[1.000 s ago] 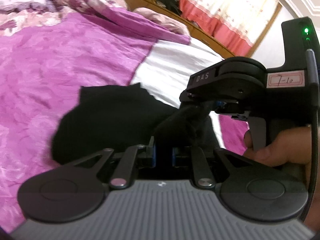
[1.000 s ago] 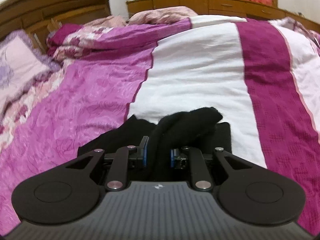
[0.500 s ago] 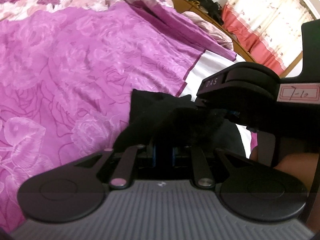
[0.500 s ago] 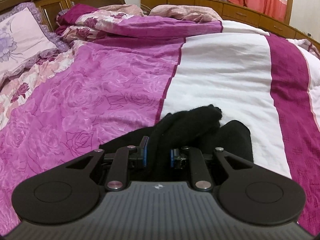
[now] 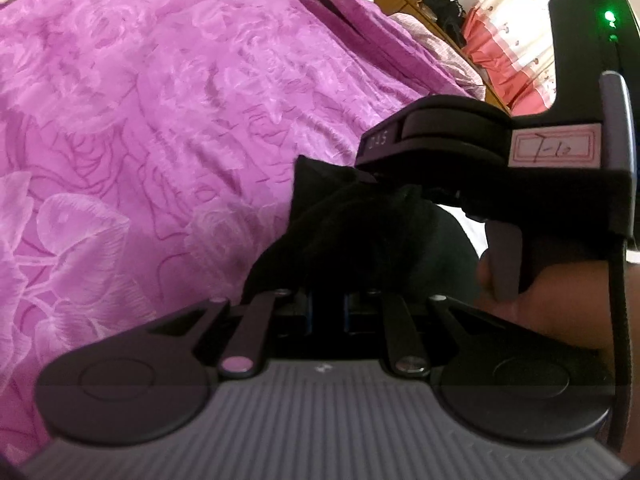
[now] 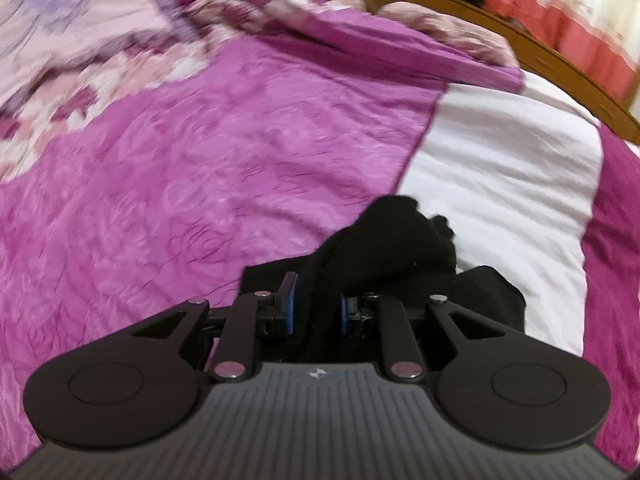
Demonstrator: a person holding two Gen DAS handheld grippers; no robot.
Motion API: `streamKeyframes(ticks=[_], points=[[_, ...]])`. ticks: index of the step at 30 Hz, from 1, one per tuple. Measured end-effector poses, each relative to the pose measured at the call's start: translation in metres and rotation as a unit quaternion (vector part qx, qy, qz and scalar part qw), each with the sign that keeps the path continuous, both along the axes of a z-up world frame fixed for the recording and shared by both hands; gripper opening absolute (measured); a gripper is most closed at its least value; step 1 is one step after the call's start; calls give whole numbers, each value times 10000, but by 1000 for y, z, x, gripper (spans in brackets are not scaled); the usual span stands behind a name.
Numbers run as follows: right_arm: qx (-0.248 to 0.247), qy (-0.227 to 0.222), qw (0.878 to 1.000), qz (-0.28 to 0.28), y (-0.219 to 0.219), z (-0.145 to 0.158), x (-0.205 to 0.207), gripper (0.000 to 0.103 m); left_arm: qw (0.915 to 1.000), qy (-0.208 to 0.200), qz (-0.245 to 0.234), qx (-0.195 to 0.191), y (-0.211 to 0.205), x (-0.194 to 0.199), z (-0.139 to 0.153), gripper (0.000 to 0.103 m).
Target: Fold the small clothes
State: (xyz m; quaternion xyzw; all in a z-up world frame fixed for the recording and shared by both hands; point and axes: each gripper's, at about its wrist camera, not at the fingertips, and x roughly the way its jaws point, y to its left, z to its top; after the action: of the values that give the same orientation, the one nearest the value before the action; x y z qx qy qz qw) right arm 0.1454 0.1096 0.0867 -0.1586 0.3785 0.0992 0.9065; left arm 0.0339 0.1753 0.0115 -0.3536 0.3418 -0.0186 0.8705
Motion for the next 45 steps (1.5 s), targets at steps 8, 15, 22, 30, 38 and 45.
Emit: streamKeyframes(ticks=[8,15,22,30,38,45], points=[[-205,448,9978,441,6,-6,1,37,9998,-37,-207,-35,-4,-14,-1,14],[1104,-423,9917,-514,-59,28,-24,78,9982,-91,-394,-445,7,-24,-8,13],[614,-681,9770,-1923,-144,-29,-56,77,9955,-49,-545,-772,15,-21,-13,13],[862,-1215,9735,-1738,-145,-46,-95,79,9982,110,-230,-550,27,-33,-1,14],[1471,-1905,9536,-1808,-157,-21,-133,93,9856,-1211,-410,1110,10,-15,42,37],[2165,-1432,9476,-1861,-185,-45,-159,97,9891,-495,-1260,586,16,37,3,29]])
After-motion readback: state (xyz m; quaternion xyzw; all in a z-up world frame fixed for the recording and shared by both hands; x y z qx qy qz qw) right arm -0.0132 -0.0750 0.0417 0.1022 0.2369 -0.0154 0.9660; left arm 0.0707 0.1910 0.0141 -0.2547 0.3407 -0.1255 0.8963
